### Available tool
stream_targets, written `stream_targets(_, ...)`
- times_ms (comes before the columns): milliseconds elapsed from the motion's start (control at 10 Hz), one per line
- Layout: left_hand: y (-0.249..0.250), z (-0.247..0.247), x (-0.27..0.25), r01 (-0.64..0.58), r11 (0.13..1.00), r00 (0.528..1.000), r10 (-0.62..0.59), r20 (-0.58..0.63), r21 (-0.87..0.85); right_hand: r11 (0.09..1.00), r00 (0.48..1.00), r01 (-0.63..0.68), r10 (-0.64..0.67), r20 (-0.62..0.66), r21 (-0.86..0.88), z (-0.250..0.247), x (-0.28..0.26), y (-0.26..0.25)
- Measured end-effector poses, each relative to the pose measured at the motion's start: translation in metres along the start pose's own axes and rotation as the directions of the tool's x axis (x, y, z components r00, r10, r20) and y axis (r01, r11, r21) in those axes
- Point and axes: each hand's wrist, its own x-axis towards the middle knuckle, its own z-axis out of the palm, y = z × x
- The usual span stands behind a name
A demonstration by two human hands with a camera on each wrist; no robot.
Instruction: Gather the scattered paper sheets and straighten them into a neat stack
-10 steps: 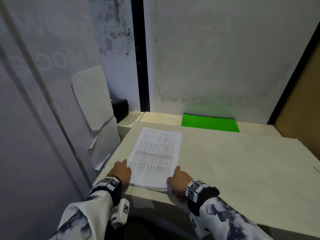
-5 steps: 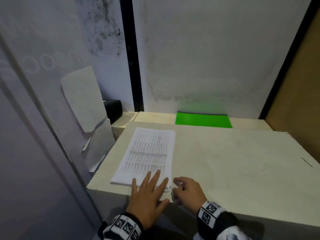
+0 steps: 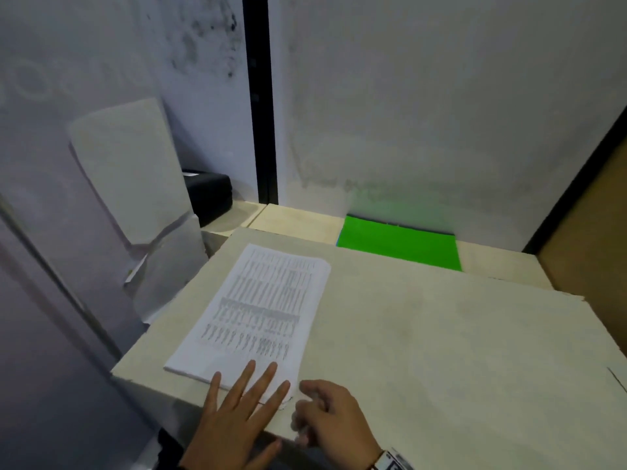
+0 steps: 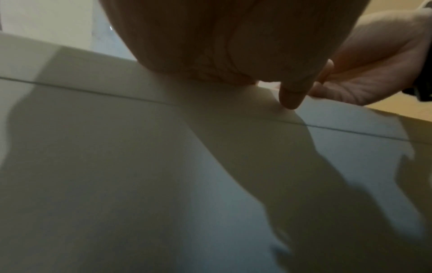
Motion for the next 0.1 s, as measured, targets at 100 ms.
stream_targets(100, 0.0015, -0.0132, -0.0045, -0.002, 1.0, 1.0, 0.001, -0.017, -0.026, 0.964, 0.997, -0.078, 0.073, 0.027, 0.256, -0.0229, -0.0101, -0.0152)
